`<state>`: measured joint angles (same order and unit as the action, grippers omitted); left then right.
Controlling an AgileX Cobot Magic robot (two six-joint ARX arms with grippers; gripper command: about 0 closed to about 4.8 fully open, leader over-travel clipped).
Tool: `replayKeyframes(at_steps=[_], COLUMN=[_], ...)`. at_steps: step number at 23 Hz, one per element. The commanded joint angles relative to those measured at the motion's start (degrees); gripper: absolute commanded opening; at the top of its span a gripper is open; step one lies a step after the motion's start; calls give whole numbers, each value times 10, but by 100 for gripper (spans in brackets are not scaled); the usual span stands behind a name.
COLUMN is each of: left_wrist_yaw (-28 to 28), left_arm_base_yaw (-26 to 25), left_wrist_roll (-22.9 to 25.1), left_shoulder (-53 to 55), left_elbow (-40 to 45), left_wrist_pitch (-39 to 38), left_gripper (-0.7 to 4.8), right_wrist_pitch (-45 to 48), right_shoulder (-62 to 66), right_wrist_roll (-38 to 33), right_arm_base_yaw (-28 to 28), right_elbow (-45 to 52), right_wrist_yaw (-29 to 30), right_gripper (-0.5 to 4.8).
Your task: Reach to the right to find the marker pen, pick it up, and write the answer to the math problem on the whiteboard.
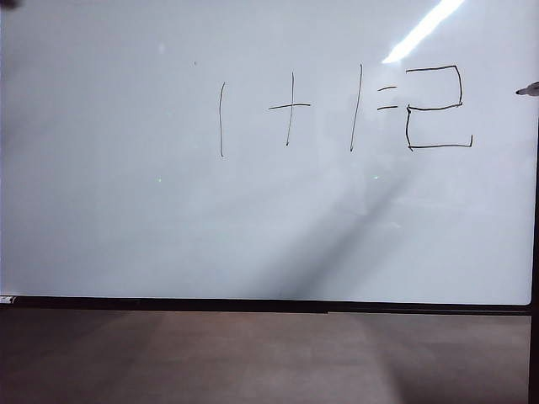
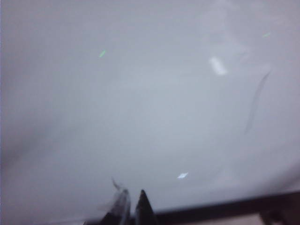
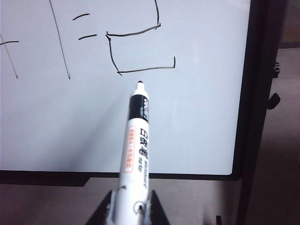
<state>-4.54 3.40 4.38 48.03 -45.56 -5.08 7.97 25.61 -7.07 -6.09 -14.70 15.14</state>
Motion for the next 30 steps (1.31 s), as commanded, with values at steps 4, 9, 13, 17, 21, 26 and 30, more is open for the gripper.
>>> replayKeyframes(at_steps=[4,9,13,17,21,26,30], left_wrist_yaw=[-6,-6,-7,-7,-21,-17,-17], left_arm_base_yaw=[-73,-98,-99,-98,-85,-61,-49], left_wrist_roll=[-2,-33,-54,-75,-83,-69,-63], left_shoulder=[-167,-303,-397,-476,-478,-478,-478], left_elbow=[147,244,303,355,386,407,422], left_wrist_pitch=[3,5,4,5,22,21,21], left_gripper=[27,27,27,27,27,27,27], right_wrist_pitch=[8,8,8,8,3,-6,-6], right_shoulder=[-1,-1,-1,-1,-2,-2,-2], right_wrist_roll=[-2,-2,-2,-2,-2,-2,-2], right_arm_base_yaw=[0,0,0,0,0,0,0], right_elbow=[-2,-2,-2,-2,-2,-2,-2], right_wrist_yaw=[0,0,0,0,0,0,0], right_gripper=[0,0,0,0,0,0,0])
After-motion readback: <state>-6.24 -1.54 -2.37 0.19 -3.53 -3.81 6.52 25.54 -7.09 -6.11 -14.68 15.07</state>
